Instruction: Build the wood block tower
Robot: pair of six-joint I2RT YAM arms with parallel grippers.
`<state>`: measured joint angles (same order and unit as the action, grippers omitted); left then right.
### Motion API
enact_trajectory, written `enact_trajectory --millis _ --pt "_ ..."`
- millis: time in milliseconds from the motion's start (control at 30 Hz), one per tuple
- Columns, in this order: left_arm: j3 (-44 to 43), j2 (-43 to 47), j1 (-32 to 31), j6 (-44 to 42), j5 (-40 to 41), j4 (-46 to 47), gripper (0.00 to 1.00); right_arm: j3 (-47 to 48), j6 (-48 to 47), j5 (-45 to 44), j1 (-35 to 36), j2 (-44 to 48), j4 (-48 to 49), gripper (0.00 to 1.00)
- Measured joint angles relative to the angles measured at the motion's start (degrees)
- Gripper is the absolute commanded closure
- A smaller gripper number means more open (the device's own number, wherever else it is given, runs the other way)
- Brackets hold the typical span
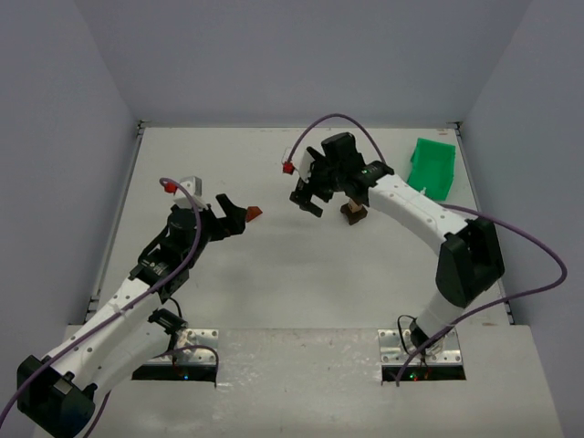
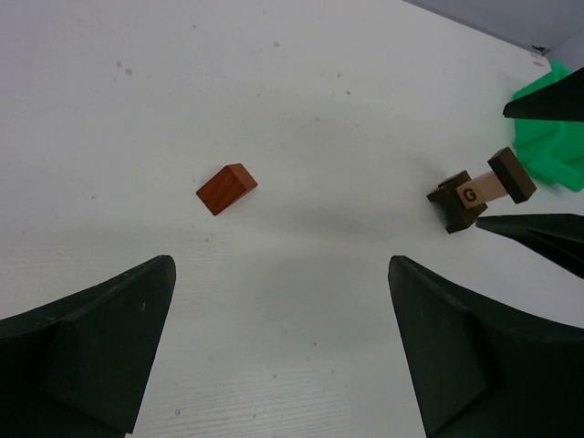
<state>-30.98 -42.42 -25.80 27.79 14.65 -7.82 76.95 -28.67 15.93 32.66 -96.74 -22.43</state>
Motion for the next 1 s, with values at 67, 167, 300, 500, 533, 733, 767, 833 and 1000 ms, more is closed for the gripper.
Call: enact_trajectory --millis 67,167,300,500,533,733,767,833,1000 --pt "0.0 0.0 0.0 0.5 1.6 -0.5 0.00 2.6 -1.0 3.1 0.8 -3.9 1.1 0.01" --pt "0.0 0.0 0.0 1.0 3.0 -1.2 0.00 7.0 -3.5 6.1 2.6 -11.0 1.2 0.01" --pt "0.0 0.0 0.0 1.2 4.1 -1.8 0.00 14.3 -7.1 9.0 5.1 -21.1 0.9 0.01" --pt "0.0 -0.2 0.0 1.0 4.2 -1.8 0.00 21.1 -11.5 13.3 6.5 -29.9 0.9 0.01" --pt "0.0 -0.3 0.0 0.9 4.2 -1.8 0.00 21.9 -11.9 13.7 6.5 -30.9 1.1 0.01" --pt "0.0 -1.9 0.0 0.6 4.3 -1.5 0.00 29.6 -13.3 16.3 6.5 -38.5 1.2 0.01" --pt "0.0 -2.3 0.0 0.5 4.3 -1.4 0.00 31.2 -13.5 16.6 6.5 -39.8 1.0 0.01" --pt "0.0 -2.9 0.0 0.4 4.4 -1.2 0.00 33.7 -14.0 17.4 6.5 -42.0 0.2 0.04" --pt "0.0 -4.0 0.0 0.0 4.7 -1.0 0.00 35.7 -15.1 19.1 6.5 -44.0 -1.0 0.20"
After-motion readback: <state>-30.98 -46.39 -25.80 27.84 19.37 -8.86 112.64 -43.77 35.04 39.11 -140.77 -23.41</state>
